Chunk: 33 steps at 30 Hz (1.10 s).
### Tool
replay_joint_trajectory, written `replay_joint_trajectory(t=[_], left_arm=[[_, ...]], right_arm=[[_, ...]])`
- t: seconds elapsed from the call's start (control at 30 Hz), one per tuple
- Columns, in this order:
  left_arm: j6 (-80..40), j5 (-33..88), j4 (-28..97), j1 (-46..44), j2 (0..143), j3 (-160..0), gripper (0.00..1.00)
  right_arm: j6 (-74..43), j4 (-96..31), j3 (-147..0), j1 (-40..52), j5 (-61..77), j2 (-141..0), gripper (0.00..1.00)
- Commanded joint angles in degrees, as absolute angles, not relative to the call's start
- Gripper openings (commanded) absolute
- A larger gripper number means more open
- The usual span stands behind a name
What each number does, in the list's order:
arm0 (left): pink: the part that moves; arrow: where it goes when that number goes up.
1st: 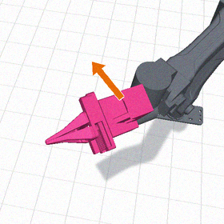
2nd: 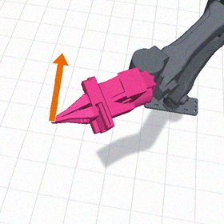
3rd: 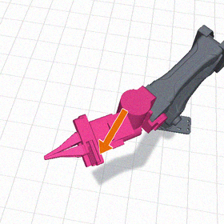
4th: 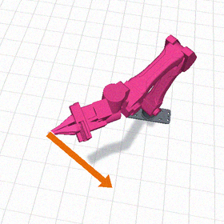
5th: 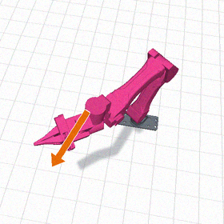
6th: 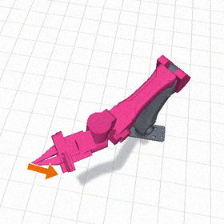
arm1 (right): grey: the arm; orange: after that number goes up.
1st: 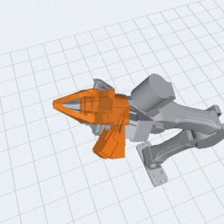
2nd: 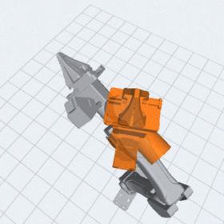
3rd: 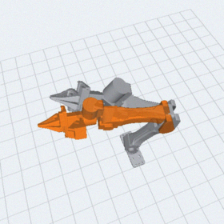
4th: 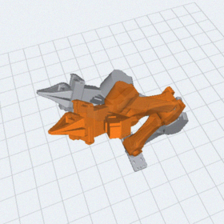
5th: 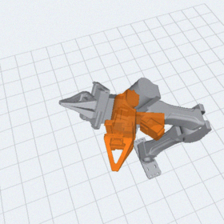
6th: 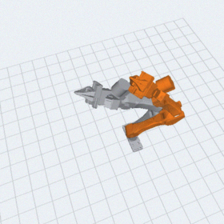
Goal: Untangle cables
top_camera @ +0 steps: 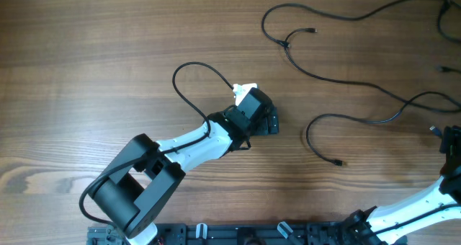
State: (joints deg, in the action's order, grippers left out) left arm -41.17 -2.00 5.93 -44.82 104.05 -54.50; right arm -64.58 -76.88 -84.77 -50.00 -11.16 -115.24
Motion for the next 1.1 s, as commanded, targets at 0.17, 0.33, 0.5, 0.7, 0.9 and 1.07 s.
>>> replay_joint_trajectory(t=[0.17,0.33,0.5,0.7,0.9,1.07], left_arm=[[-40.9,-1.5,4.7,-44.0,103.2,-54.5,1.0],[-40.7,-1.8,7.5,-39.5,96.6,-54.5,1.0],[-40.7,-5.8,14.2,-35.4,92.8,-54.5,1.0],[-37.7,-12.9,21.4,-30.9,85.1,-54.5,1.0],[-37.7,-16.2,27.0,-25.3,77.9,-54.5,1.0],[-37.7,-16.1,28.1,-23.6,77.6,-54.4,1.0]], right_arm=[[-63.0,-79.2,-84.7,-47.5,-8.8,-115.7,1.0],[-63.0,-80.1,-84.7,-40.5,-8.9,-114.6,1.0],[-59.7,-78.6,-84.8,-30.6,-8.3,-111.9,1.0],[-52.2,-74.9,-86.1,-15.6,-5.6,-106.5,1.0],[-44.9,-66.6,-86.4,2.6,-3.2,-96.7,1.0],[-45.0,-60.6,-86.4,14.4,-4.8,-93.4,1.0]])
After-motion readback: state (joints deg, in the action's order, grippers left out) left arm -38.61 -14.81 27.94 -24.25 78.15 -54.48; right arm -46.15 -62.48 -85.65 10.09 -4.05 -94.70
